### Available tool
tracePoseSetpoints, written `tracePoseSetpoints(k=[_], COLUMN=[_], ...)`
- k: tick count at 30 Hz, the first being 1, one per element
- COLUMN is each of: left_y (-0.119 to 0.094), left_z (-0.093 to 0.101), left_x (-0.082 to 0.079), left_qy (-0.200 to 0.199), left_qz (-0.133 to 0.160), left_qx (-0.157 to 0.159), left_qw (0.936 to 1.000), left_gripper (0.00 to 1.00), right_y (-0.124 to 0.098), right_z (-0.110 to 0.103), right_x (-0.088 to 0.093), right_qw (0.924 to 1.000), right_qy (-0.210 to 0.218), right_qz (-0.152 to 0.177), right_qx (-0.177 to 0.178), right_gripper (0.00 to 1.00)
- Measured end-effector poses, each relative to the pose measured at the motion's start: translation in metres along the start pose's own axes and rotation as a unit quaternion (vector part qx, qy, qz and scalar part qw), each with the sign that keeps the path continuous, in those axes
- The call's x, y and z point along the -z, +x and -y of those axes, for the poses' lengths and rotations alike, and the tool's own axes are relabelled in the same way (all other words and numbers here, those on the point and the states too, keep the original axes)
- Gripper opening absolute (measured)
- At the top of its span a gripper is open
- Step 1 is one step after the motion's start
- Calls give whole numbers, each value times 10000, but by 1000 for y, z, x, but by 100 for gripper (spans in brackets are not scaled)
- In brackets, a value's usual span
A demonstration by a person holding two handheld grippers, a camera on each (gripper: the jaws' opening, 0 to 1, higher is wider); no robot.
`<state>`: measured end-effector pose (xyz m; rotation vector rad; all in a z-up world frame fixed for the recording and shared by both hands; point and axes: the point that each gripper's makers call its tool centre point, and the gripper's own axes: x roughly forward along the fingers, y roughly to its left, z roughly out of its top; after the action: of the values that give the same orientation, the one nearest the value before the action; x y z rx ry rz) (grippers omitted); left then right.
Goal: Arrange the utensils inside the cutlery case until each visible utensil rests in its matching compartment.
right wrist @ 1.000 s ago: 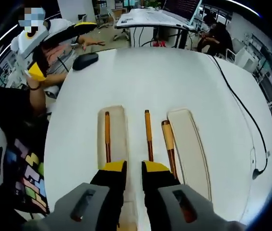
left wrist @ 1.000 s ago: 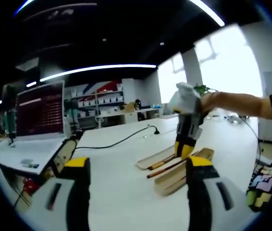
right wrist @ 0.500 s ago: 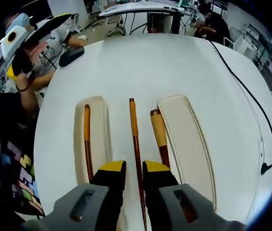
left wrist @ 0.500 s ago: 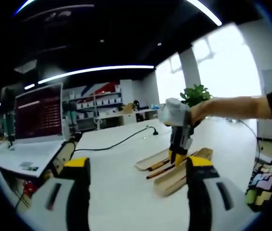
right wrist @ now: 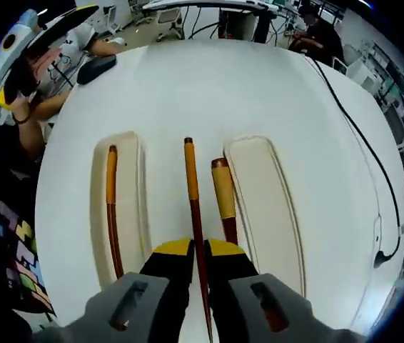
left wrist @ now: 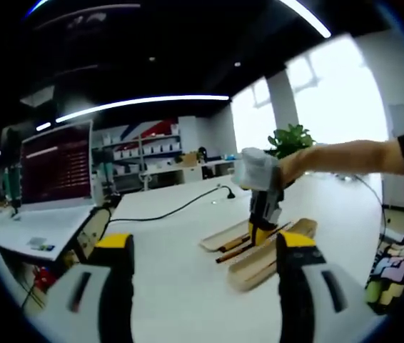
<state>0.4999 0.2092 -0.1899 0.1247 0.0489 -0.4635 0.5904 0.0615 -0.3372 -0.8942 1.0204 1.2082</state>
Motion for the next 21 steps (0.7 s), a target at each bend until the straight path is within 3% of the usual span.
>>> tracePoseSetpoints(k=[5,12,14,17,21], left_y=[3,3,4,6,6], left_z=[1,4,2,-1,-3], left_x=[4,2,2,5,5], left_qy=[33,63,51,29,14], left_qz=[-87,-55,-62,-102,-117], left_qx=[0,43,26,11,-10], left_qw=[10000,10000,10000,9999,9999], left_gripper=[86,86,86,86,86], right_y=[-1,-1,-1,-1,-1], right_z=[-2,10,20,17,13], right_x=[1,-4,-10,-9,-5], right_qw=[9995,9992,9995,9995,9979], right_qy=[-270,-286,-216,-182,-444], right_qz=[117,276,212,31,-186], right_qx=[142,95,115,262,427], right_gripper=[5,4,3,3,2])
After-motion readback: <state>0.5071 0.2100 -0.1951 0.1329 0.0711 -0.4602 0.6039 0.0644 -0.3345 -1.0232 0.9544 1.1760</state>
